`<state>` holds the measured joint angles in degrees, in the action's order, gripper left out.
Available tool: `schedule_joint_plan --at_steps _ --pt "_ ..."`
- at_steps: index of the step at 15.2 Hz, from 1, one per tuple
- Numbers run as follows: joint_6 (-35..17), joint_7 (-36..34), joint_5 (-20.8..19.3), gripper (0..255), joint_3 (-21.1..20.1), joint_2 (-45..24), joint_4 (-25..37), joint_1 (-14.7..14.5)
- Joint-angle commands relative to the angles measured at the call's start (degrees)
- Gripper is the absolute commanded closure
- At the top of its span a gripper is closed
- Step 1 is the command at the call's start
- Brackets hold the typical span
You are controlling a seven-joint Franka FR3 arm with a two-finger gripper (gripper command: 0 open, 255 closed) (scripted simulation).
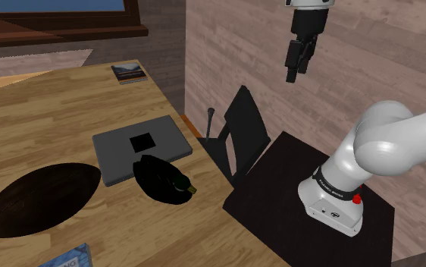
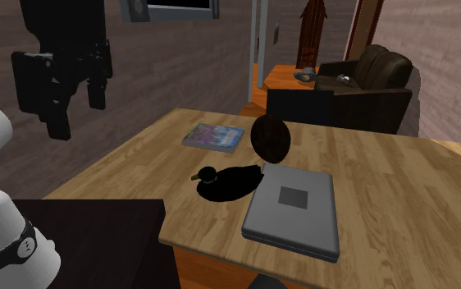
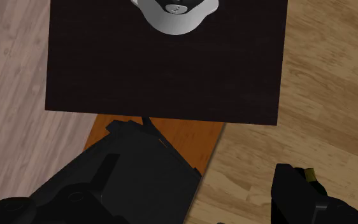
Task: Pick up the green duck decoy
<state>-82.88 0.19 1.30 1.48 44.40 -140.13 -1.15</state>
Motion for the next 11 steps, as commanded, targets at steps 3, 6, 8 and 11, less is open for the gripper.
schedule_joint_plan --at_steps 3,6,8,11 --pt "-3.29 -1.87 1.73 0 -1.71 -0.95 -2.08 -0.78" --pt "-8.45 -4.57 4.26 0 -4.31 -3.07 -4.67 -2.07" --pt "-12.04 -6.31 5.89 0 -6.06 -4.96 -6.02 -2.98" --pt "-17.59 -8.8 8.2 0 -8.72 -8.53 -7.43 -4.33"
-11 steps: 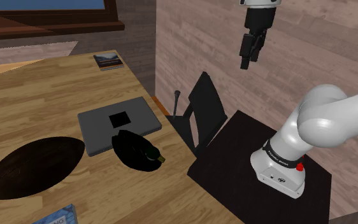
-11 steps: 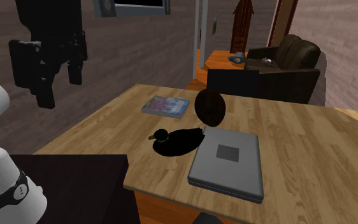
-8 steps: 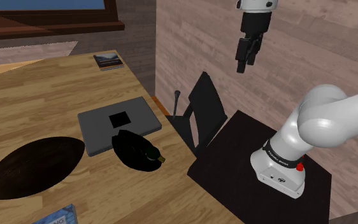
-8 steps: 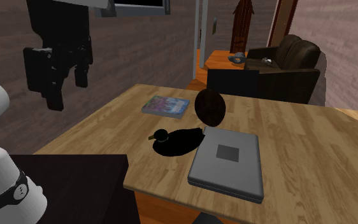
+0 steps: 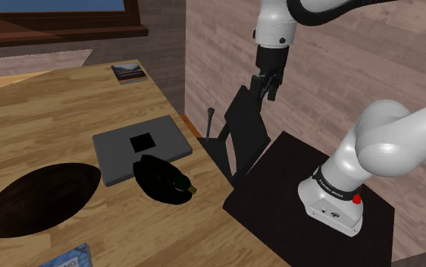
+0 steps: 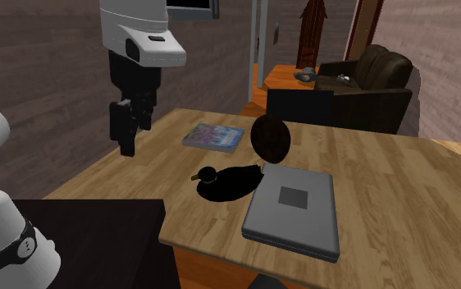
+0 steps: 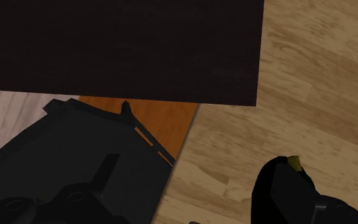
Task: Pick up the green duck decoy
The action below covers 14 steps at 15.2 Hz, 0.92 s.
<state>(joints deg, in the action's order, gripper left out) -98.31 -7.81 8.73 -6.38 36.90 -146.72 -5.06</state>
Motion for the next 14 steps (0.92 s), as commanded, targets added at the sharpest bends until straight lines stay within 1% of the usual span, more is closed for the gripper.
schedule_joint_plan --at_steps 1,8,11,14 --pt "-4.04 -1.6 1.5 0 -1.75 -2.39 -1.14 -0.86" --pt "-17.29 -7.17 5.32 0 -7.86 -14.36 -0.86 -3.45" --pt "-22.74 -9.73 5.93 0 -10.31 -20.51 0.54 -4.25" --pt "-27.87 -12.57 5.64 0 -12.52 -27.08 2.67 -4.89"
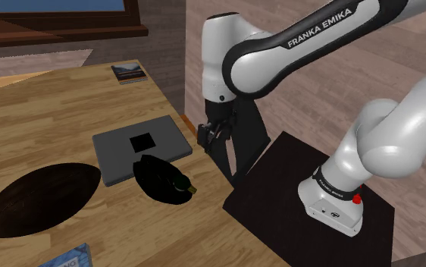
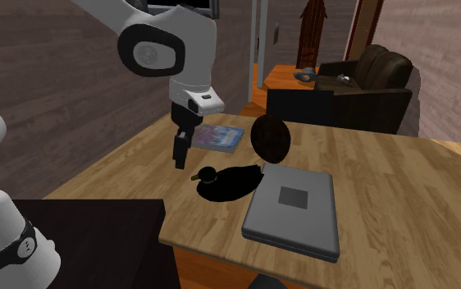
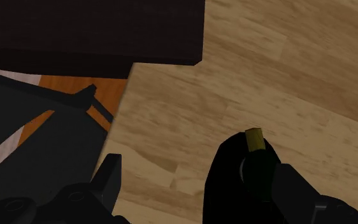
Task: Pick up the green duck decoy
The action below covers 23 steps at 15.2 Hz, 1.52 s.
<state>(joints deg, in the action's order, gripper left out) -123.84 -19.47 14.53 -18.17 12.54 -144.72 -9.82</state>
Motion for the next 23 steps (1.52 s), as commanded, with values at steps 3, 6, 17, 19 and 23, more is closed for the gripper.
schedule_joint_plan --at_steps 3,6,17,19,23 --pt "-7.01 -4.18 -1.52 0 -2.5 -9.61 3.48 -0.84" --pt "-11.06 -7.87 -3.92 0 -3.62 -16.67 6.96 -1.82" --pt "-19.84 -14.3 -10.22 0 -2.65 -31.54 13.39 -5.3" --pt "-20.89 -14.46 -10.65 0 -2.37 -32.7 13.44 -5.52" --pt "-20.87 -14.42 -10.65 255 -2.35 -32.7 13.46 -5.5"
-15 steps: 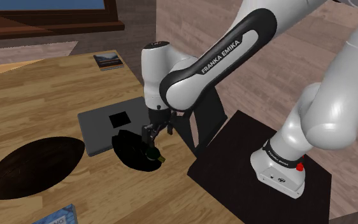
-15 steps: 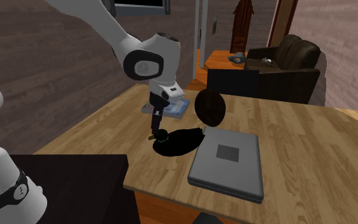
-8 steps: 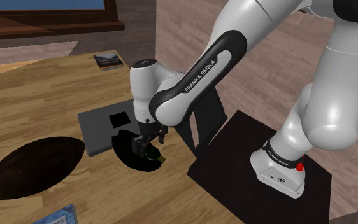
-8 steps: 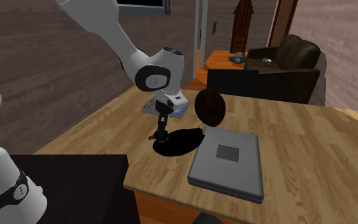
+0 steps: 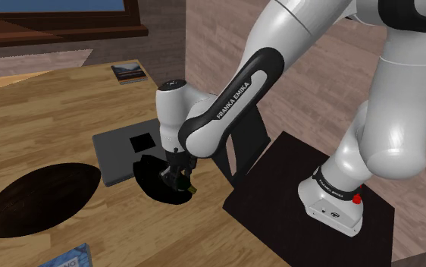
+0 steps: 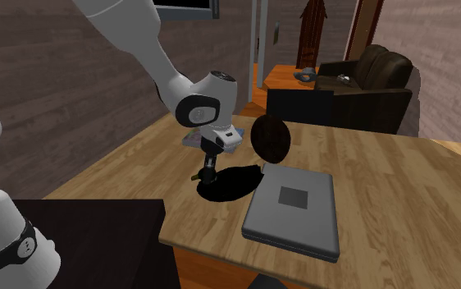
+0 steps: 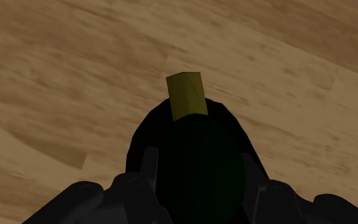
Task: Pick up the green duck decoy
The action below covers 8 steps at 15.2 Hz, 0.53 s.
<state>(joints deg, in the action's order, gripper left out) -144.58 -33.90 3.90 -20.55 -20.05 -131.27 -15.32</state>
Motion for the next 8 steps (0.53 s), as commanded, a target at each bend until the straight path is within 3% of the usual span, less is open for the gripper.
schedule_joint_plan --at_steps 1,8 --pt "-0.11 -0.01 -0.03 255 0.04 -0.15 0.05 -0.01" --pt "0.52 0.07 0.25 255 -0.17 0.63 -0.06 0.12"
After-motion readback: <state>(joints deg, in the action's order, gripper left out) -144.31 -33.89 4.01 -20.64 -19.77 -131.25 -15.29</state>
